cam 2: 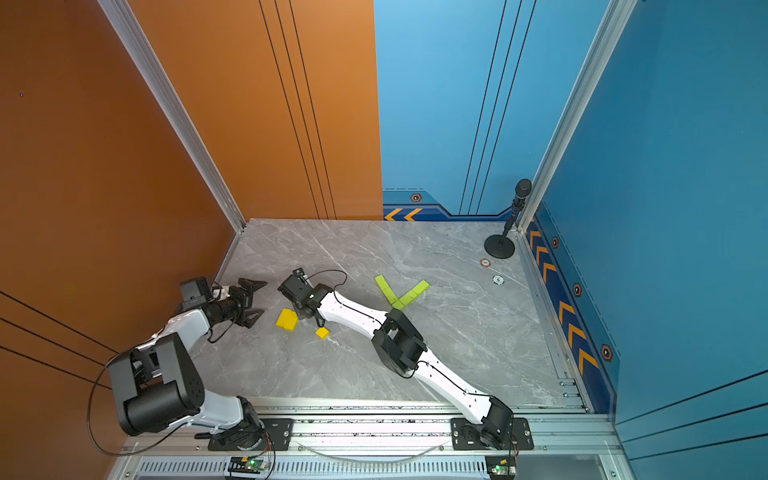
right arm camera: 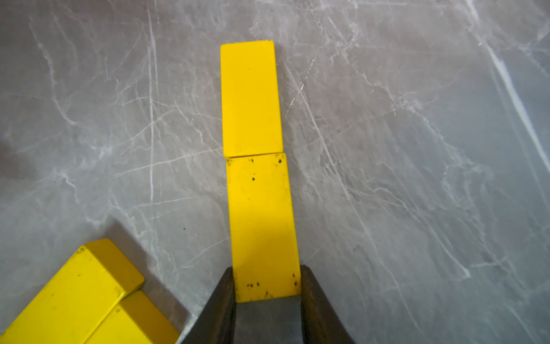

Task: Assemble the letter v with building blocks
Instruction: Assemble the building block at the center of the board.

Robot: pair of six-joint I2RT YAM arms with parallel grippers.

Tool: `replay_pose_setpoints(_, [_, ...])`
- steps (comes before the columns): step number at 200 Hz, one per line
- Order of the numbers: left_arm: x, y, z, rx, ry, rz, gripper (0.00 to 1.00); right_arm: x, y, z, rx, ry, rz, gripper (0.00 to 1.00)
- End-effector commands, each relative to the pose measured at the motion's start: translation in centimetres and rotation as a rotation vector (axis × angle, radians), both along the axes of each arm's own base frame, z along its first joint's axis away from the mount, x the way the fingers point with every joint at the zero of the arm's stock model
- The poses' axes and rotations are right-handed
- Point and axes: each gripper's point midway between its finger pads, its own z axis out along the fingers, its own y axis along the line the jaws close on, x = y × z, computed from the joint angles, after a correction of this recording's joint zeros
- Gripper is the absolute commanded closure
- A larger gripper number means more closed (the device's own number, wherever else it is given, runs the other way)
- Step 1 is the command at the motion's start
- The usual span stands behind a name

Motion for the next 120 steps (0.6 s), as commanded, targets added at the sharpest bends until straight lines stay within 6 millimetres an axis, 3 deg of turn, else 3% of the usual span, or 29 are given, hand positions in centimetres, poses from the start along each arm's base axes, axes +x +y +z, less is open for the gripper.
replay_pose_setpoints(1, [-0.2, 0.0, 0.1, -0.009, -0.003, 0.003, 0.02, -1.2, -1.7, -4.0, -0.118, 0.059, 0.008, 0.60])
replay_pose_setpoints(59, [-0.1, 0.0, 0.1, -0.008, -0.002, 0.003, 0.02, -1.0, -2.0, -3.5, -0.123, 0.055, 0.010, 0.52])
replay_pose_setpoints(120, [-0.1, 0.2, -0.1, -0.004, 0.001, 0.005, 0.02, -1.4, -1.9, -1.5, -0.125, 0.029, 0.041, 0.43])
